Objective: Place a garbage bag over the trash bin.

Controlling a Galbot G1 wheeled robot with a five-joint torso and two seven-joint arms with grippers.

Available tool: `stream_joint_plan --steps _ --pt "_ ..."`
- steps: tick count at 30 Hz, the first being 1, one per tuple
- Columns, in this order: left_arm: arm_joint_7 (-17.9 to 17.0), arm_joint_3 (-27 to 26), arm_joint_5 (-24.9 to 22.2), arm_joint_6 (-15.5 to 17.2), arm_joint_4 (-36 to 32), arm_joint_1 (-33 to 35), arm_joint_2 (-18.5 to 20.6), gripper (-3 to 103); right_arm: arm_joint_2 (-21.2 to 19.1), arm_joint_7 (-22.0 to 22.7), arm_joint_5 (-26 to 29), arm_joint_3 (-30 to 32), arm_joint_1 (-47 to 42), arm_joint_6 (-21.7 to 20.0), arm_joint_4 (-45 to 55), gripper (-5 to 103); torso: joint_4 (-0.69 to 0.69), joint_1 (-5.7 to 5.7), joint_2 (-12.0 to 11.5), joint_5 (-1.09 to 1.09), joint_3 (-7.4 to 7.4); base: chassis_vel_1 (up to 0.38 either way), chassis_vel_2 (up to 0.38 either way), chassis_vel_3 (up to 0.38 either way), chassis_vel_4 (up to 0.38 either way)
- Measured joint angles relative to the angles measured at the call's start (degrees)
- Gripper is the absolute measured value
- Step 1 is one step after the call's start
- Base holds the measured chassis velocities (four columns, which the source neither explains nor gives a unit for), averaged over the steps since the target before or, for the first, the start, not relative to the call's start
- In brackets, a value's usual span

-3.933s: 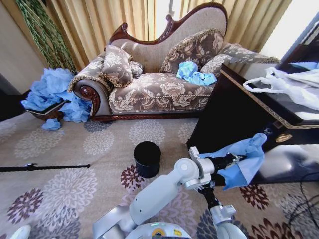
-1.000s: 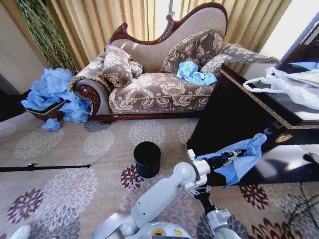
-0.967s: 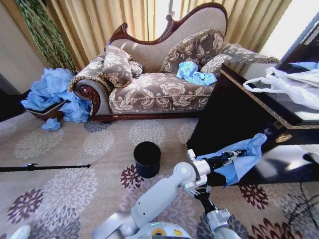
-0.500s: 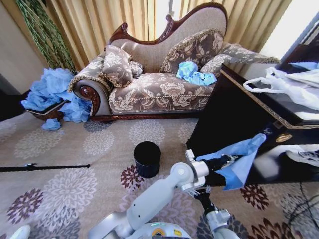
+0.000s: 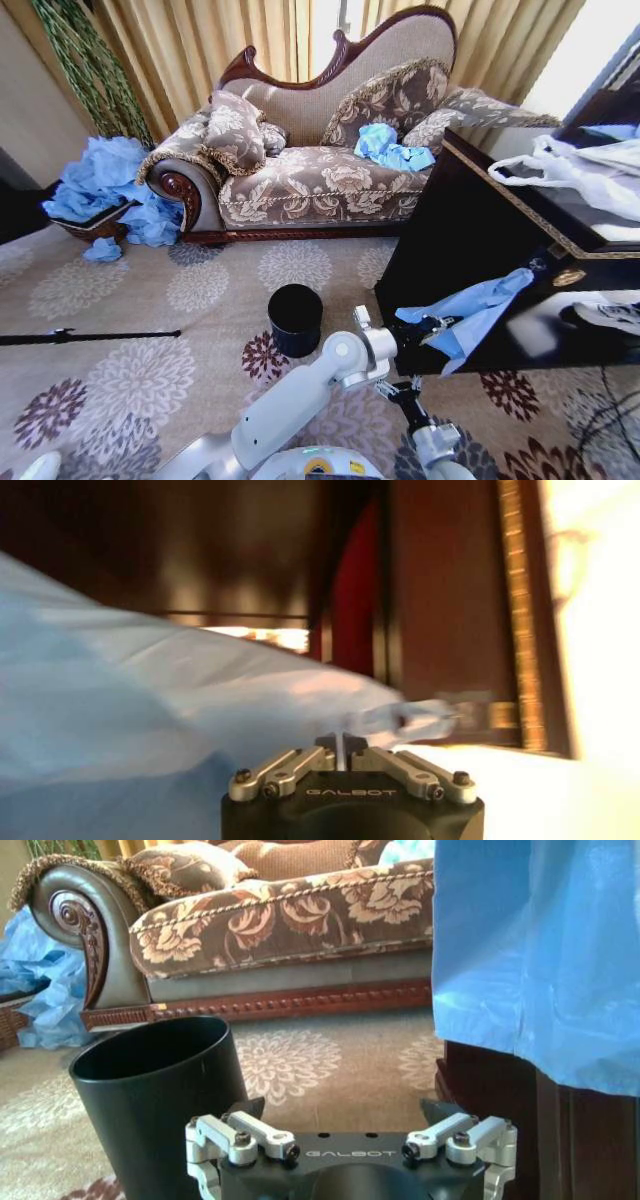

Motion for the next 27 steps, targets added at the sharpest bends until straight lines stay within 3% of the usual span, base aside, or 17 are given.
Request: stream_joint_plan --steps 1,2,6,8,10,11,13,17,20,22,27 --pt "0.0 0.0 0.0 0.0 0.0 0.0 0.0 4 0.0 0.0 0.0 0.0 0.0 0.0 0.0 100 0.00 0.00 0.0 0.00 0.00 0.000 0.000 0.000 0.000" --pt "1.6 -0.2 0.0 0.2 0.6 -0.4 -0.4 15 0.2 0.0 -0.2 0.0 -0.2 0.2 -0.1 100 0.00 0.00 0.0 0.00 0.00 0.000 0.000 0.000 0.000" --pt "2.7 -0.3 0.0 0.8 2.1 -1.4 -1.5 26 0.4 -0.1 -0.5 0.0 -0.5 0.4 -0.3 100 -0.01 0.00 0.0 0.01 0.00 0.000 0.000 0.000 0.000" --pt "2.9 -0.1 -0.1 1.1 3.9 -2.5 -3.5 37 0.5 -0.1 -0.9 0.0 -0.6 0.6 -0.6 100 -0.01 0.00 0.0 0.01 0.00 0.000 0.000 0.000 0.000" --pt "2.9 0.0 -0.1 1.2 4.2 -2.7 -4.0 37 0.6 -0.1 -1.0 -0.1 -0.6 0.6 -0.6 100 -0.01 0.00 0.0 0.01 0.00 0.000 0.000 0.000 0.000" --pt "2.8 0.2 -0.1 1.2 5.4 -3.3 -5.8 47 0.6 -0.2 -1.1 -0.1 -0.6 0.6 -0.7 100 -0.01 0.00 0.0 0.01 0.00 0.000 0.000 0.000 0.000" --pt "2.7 0.2 -0.1 1.3 5.7 -3.4 -6.3 47 0.6 -0.2 -1.1 -0.1 -0.6 0.6 -0.7 100 -0.01 0.00 0.0 0.01 0.00 0.000 0.000 0.000 0.000" --pt "2.3 0.8 0.0 1.3 7.7 -3.6 -8.3 70 0.4 -0.2 -1.0 0.0 -0.6 0.6 -0.6 100 -0.01 0.00 0.0 0.01 0.00 0.000 0.000 0.000 0.000" --pt "2.3 0.8 0.1 1.3 7.9 -3.5 -8.4 76 0.4 -0.2 -1.0 0.0 -0.6 0.6 -0.6 100 -0.01 0.00 0.0 0.01 0.00 0.000 0.000 0.000 0.000" --pt "2.1 0.8 0.2 1.2 8.5 -3.4 -8.5 89 0.4 -0.2 -1.0 0.1 -0.7 0.8 -0.6 100 0.00 0.00 0.0 0.01 0.00 0.000 0.000 0.000 0.000" --pt "2.0 0.9 0.5 0.8 9.1 -3.3 -8.5 77 0.3 -0.2 -0.9 0.2 -0.8 0.9 -0.7 100 0.00 0.00 0.0 0.01 0.00 0.000 0.000 0.000 0.000"
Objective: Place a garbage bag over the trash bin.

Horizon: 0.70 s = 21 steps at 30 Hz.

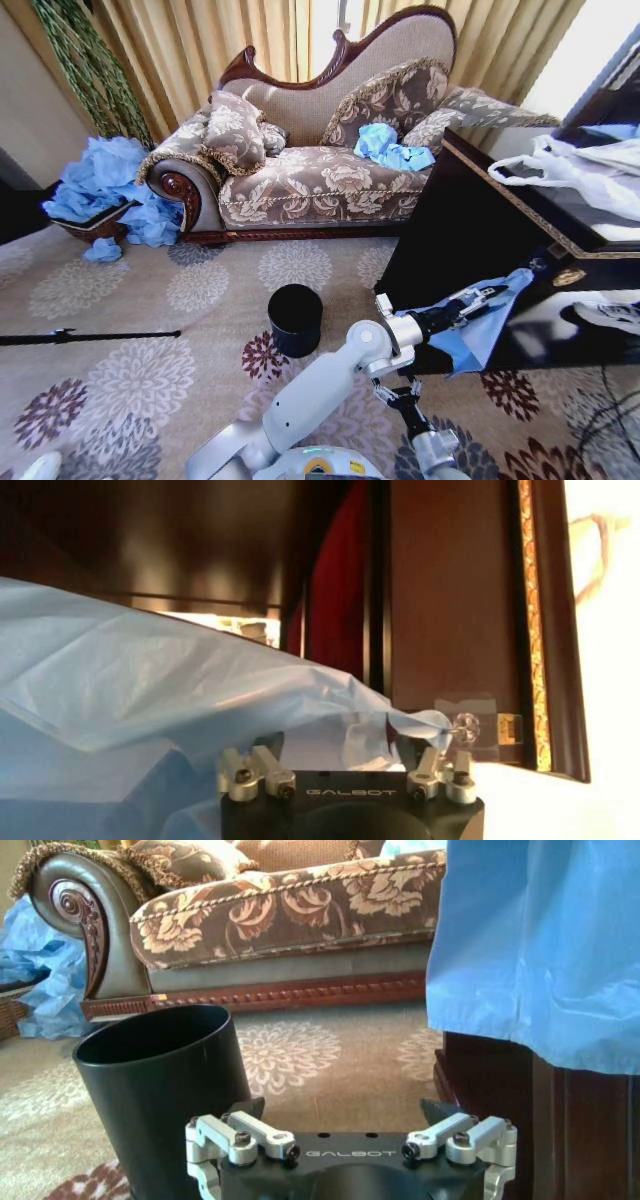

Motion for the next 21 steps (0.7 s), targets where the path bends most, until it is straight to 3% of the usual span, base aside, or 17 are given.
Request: stream_joint_plan --steps 2,5,6,8,14,16,17,18,20,21 --pt "0.0 0.0 0.2 -0.1 0.5 0.0 0.0 66 0.0 0.0 0.1 0.0 0.0 0.0 0.0 100 0.00 0.00 0.0 0.00 0.00 0.000 0.000 0.000 0.000" --pt "0.0 0.0 0.3 -0.1 0.8 0.0 0.0 61 0.0 0.0 0.2 0.0 0.0 0.0 0.0 100 0.00 0.00 0.0 0.00 0.00 0.000 0.000 0.000 0.000" --pt "0.1 0.1 0.4 -0.1 0.9 0.0 0.0 50 0.0 0.0 0.2 0.0 0.0 0.0 0.1 100 0.00 0.00 0.0 0.00 0.00 0.000 0.000 0.000 0.000" --pt "0.1 0.1 0.5 0.0 1.1 0.1 0.0 50 0.1 0.0 0.2 -0.1 0.0 0.0 0.1 100 0.00 0.00 0.0 0.00 0.00 0.000 0.000 0.000 0.000" --pt "0.6 0.4 0.9 0.1 1.6 0.0 0.1 23 0.2 0.0 0.1 -0.1 0.0 0.1 0.1 100 0.00 0.00 0.0 -0.01 0.00 0.000 0.000 0.000 0.000" --pt "0.6 0.4 1.0 0.1 1.6 0.0 0.1 23 0.1 0.0 0.1 -0.1 0.0 0.1 0.2 100 0.00 0.00 0.0 -0.01 0.00 0.000 0.000 0.000 0.000" --pt "0.6 0.4 1.0 0.2 1.6 -0.1 0.1 18 0.1 0.0 0.1 -0.1 0.0 0.1 0.2 100 0.00 0.00 0.0 -0.01 0.00 0.000 0.000 0.000 0.000" --pt "0.7 0.5 1.1 0.2 1.7 -0.2 0.1 7 0.1 0.0 0.1 -0.1 0.0 0.1 0.2 100 0.00 0.00 0.0 -0.01 0.00 0.000 0.000 0.000 0.000" --pt "0.8 0.6 1.1 0.2 1.7 -0.2 0.1 7 0.1 0.0 0.1 -0.1 0.0 0.1 0.2 100 0.00 0.00 0.0 -0.01 0.00 0.000 0.000 0.000 0.000" --pt "1.0 0.7 1.3 0.2 1.8 -0.3 0.1 1 0.1 0.0 0.1 -0.2 0.0 0.1 0.3 100 0.00 0.00 0.0 -0.01 0.00 0.000 0.000 0.000 0.000"
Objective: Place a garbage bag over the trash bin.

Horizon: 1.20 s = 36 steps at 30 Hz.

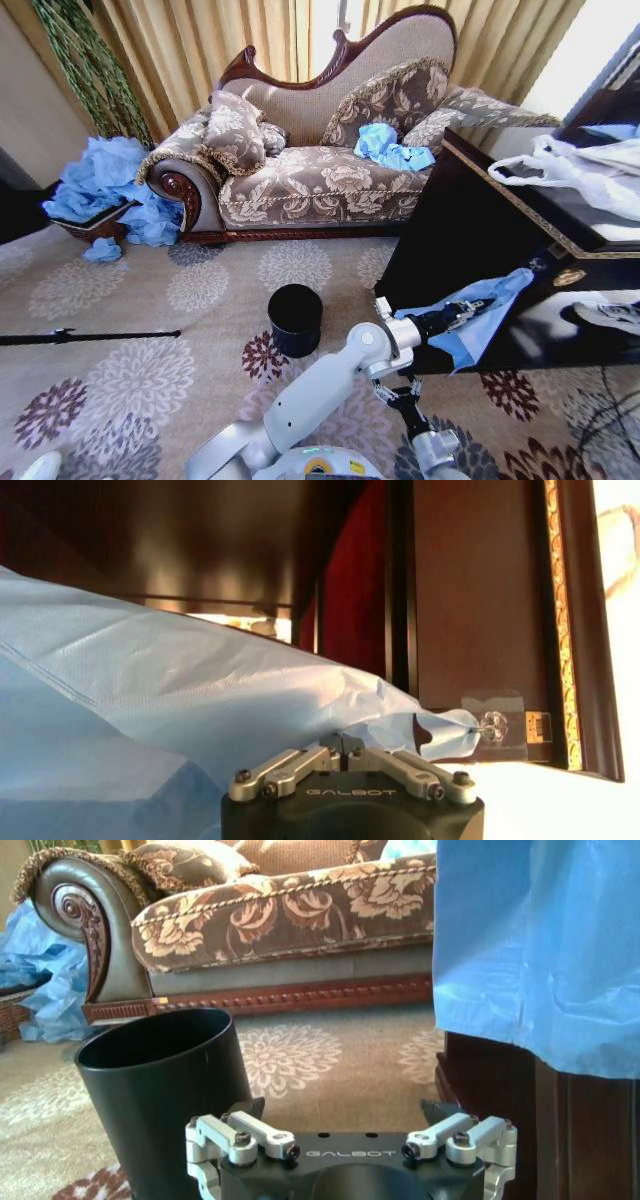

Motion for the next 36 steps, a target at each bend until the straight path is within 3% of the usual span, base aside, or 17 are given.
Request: stream_joint_plan --steps 11,15,17,28,34,36 --pt "0.1 0.2 0.6 0.0 0.1 -0.2 0.0 0 0.1 0.0 -0.1 -0.2 -0.1 0.0 0.1 100 0.00 0.00 0.0 0.00 0.00 0.000 0.000 0.000 0.000" --pt "-3.9 0.5 1.2 0.4 -0.7 -0.4 0.0 0 0.1 0.0 -0.1 -0.2 -0.1 0.0 0.1 100 0.00 0.00 0.0 0.00 0.00 0.000 0.000 0.000 0.000" --pt "-8.3 1.0 1.5 0.4 -1.3 -0.7 0.0 0 0.2 0.0 0.0 -0.2 0.0 0.0 0.0 100 0.00 0.00 0.0 0.00 0.00 0.000 0.000 0.000 0.000" --pt "-16.8 1.1 1.1 -0.5 -4.3 -0.8 0.2 0 0.7 -0.4 0.0 -0.1 0.0 0.5 -0.5 100 0.00 0.00 0.0 0.00 0.00 0.000 0.000 0.000 0.000" --pt "-20.4 1.2 -0.4 0.4 -8.9 -0.1 4.8 0 0.8 -0.6 0.0 0.0 -0.1 0.8 -0.8 100 0.00 0.00 0.0 -0.01 0.00 0.000 0.000 0.000 0.000" --pt "-22.0 1.2 -1.0 0.8 -11.2 0.5 8.3 0 0.8 -0.7 0.1 -0.1 0.0 0.8 -1.0 100 0.01 0.00 0.0 0.00 0.00 0.000 0.000 0.000 0.000"
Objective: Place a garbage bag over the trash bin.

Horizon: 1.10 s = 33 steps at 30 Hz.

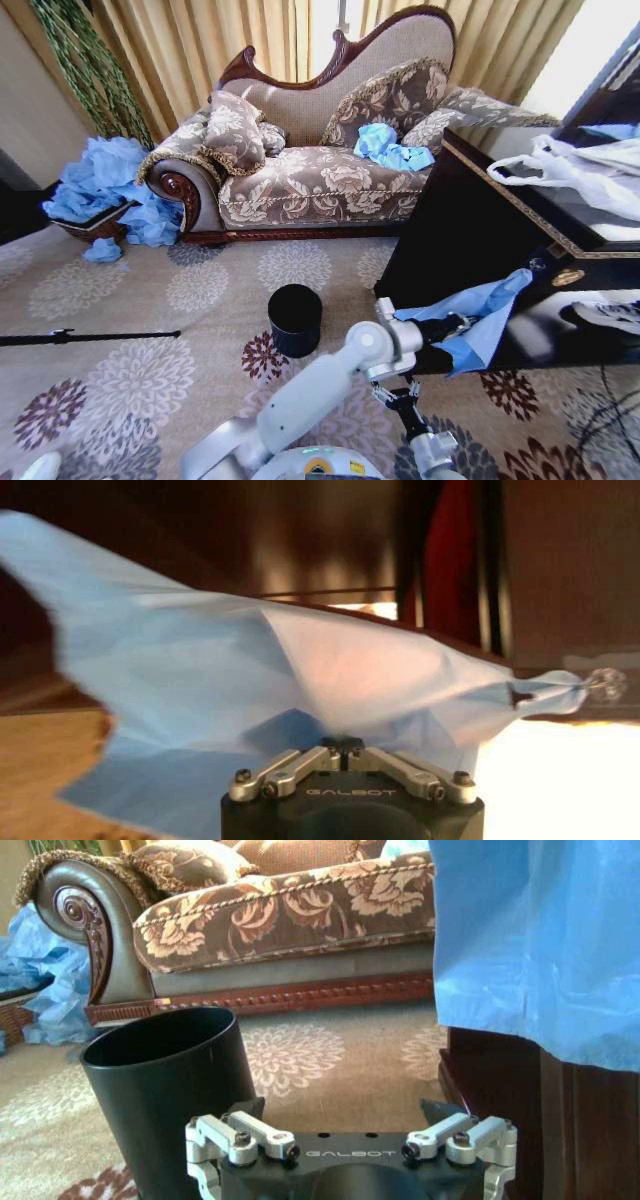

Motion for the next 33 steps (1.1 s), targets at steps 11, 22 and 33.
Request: stream_joint_plan --steps 11,22,33 --pt "-0.7 -4.5 -0.1 1.9 -3.5 2.3 8.4 0 -0.3 -0.1 0.0 -0.1 -0.1 0.1 -0.3 100 -0.01 0.00 0.0 -0.01 0.00 0.000 0.000 0.000 0.000" --pt "1.2 -11.6 -0.2 6.8 -5.3 4.0 14.6 0 -0.5 -0.1 0.3 0.0 0.0 0.1 -0.3 100 0.00 0.00 0.0 -0.01 0.00 0.000 0.000 0.000 0.000" --pt "7.3 -21.3 3.3 10.9 -5.1 8.2 21.5 0 -1.2 -0.1 1.1 0.0 0.1 0.0 0.1 100 0.00 0.00 0.0 -0.02 0.00 0.000 0.000 0.000 0.000"
